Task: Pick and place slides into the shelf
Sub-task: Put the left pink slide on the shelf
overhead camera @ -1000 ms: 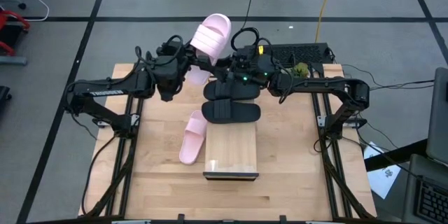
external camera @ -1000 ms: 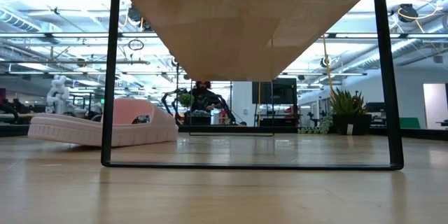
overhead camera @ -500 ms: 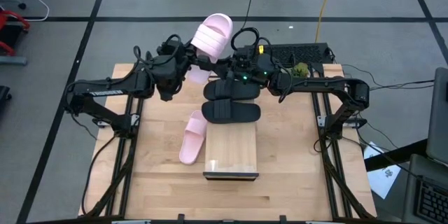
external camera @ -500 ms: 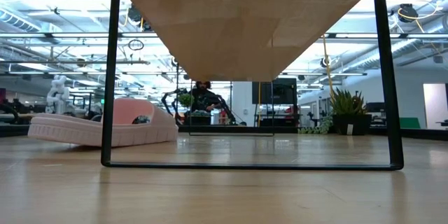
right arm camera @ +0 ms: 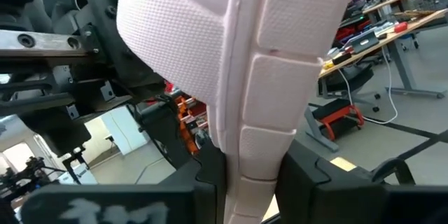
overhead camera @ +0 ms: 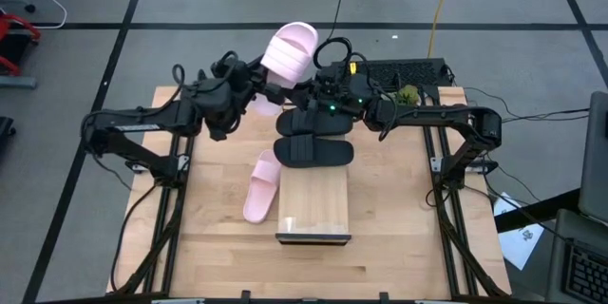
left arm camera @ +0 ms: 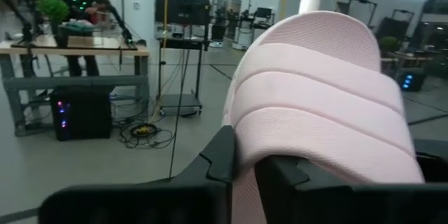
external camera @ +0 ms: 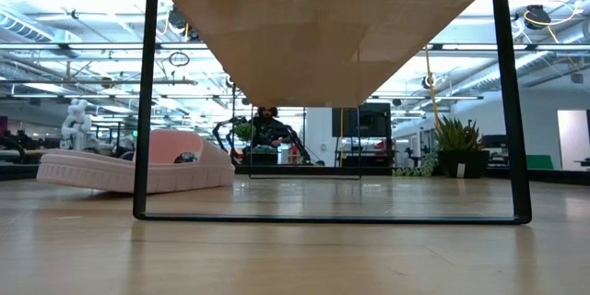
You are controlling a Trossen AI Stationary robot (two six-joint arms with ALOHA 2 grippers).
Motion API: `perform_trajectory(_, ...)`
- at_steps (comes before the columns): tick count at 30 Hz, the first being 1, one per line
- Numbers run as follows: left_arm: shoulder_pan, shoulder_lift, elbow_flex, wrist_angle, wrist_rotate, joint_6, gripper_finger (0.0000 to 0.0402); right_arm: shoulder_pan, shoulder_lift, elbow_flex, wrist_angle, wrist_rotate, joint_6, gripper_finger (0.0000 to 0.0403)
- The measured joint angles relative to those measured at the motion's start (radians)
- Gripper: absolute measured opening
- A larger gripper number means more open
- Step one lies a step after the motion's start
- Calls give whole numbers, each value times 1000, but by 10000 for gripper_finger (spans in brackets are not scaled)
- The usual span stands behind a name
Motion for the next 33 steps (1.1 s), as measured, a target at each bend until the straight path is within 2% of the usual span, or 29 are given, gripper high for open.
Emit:
perform_trajectory(19, -91, -37, -1, 3, 0, 8, 52, -11, -24, 1, -20, -6, -31, 69)
perform_trajectory(33, -131, -41, -1, 6, 2, -23, 51, -37, -53, 0, -41, 35, -70, 69)
